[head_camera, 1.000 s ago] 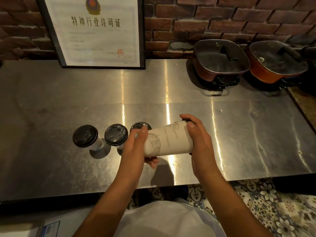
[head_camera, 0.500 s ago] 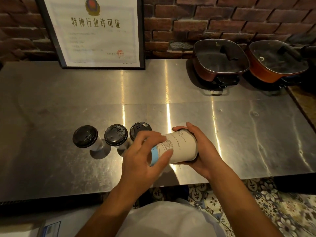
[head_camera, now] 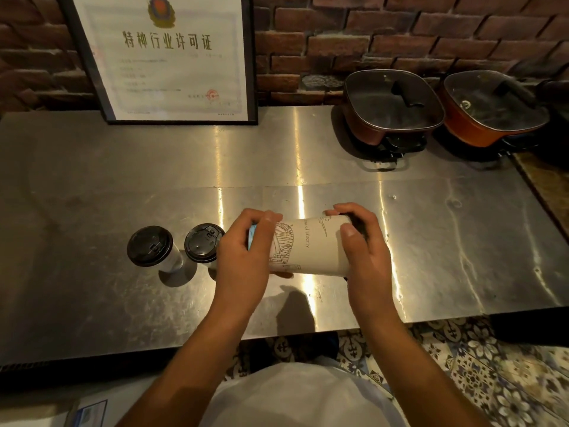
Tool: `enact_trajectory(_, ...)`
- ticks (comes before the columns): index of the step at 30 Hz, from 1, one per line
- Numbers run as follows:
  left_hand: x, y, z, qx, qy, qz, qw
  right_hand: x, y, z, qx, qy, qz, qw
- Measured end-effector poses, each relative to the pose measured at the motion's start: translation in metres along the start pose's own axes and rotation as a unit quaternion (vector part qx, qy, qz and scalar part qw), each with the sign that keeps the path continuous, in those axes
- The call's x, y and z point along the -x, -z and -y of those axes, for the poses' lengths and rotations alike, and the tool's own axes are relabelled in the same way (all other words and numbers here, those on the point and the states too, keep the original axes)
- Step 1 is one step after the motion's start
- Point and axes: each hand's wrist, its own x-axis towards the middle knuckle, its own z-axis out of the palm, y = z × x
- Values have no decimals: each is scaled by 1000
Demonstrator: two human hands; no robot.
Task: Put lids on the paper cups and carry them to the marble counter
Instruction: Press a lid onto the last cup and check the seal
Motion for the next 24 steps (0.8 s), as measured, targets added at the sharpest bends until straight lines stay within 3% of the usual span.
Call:
enact_trajectory(4,-6,2,7,32,100,24,994,7,2,-14,70,93,9,993)
enact_trajectory(6,-8,3,10,17,124,39,991,6,4,-17,73,70,19,995)
enact_trajectory(9,-2,5,13,-56,87,60,993,-1,6,-14,-11,-99,13,995)
enact_trajectory(12,4,7,15,-147,-33,95,984,-8,7,-7,-124,-290,24,949)
enact_trajectory(14,5,10,18,-179,-110,114,971,-9,7,-6,-147,-343,53,926)
enact_trajectory(17,5,13,20,-225,-198,95,949,-9,8,-8,-154,-357,76,918)
enact_trajectory(20,4,11,23,-232,-228,51,944,-10,7,-6,-137,-343,81,926)
enact_trajectory(24,-5,12,24,-151,-134,27,979,-4,-2,-5,-65,-233,20,970)
